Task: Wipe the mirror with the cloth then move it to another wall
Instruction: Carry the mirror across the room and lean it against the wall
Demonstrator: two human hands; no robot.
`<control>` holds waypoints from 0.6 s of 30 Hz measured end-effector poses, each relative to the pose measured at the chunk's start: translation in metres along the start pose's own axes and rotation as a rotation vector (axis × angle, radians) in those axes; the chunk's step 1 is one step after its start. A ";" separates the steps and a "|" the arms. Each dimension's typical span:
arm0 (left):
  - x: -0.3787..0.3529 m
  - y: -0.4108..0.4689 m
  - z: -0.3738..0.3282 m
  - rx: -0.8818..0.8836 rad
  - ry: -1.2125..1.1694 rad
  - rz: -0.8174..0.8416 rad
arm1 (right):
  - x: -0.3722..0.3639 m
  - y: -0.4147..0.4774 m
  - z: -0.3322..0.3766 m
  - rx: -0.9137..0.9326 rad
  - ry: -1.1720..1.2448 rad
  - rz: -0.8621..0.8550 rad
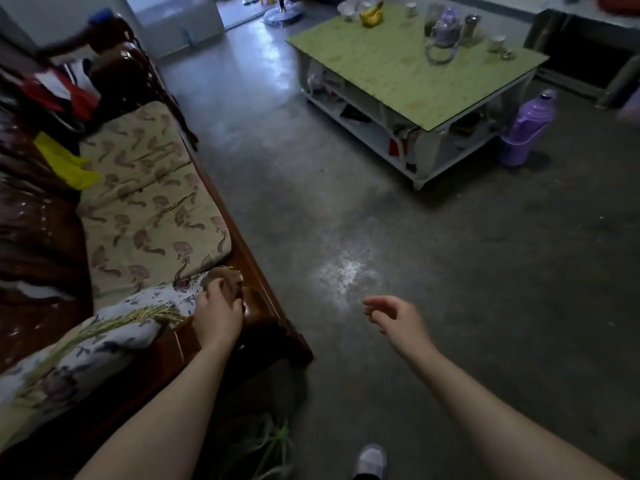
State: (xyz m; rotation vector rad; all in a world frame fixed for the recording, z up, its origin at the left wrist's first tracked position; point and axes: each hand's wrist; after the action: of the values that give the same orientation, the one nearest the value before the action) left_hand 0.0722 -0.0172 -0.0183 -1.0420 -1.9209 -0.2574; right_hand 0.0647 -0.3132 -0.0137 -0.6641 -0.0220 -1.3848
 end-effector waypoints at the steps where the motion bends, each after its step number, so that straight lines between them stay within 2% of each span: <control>1: -0.002 0.005 0.007 0.037 0.043 0.057 | -0.004 0.002 -0.001 0.001 -0.007 -0.003; 4: -0.010 0.009 0.017 0.142 0.084 0.216 | -0.005 0.005 0.000 0.006 -0.026 -0.013; 8: -0.013 0.001 0.002 0.101 0.114 0.145 | 0.004 0.003 0.000 0.020 -0.033 -0.032; 12: -0.022 -0.013 -0.045 -0.128 0.135 0.140 | 0.025 -0.004 0.003 0.018 0.016 -0.092; 18: -0.056 -0.075 -0.142 -0.523 -0.036 0.252 | 0.081 -0.031 -0.002 0.026 0.101 -0.249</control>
State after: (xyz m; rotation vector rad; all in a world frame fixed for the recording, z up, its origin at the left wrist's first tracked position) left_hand 0.1170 -0.1726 0.0347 -1.6254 -1.7680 -0.6211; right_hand 0.0532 -0.3879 0.0298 -0.5831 -0.0430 -1.6538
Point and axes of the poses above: each hand's wrist, its own y-axis towards the middle knuckle, its own x-axis out of the back of the hand, z = x × y, and after that the axes turned 14 degrees about -y, right-handed
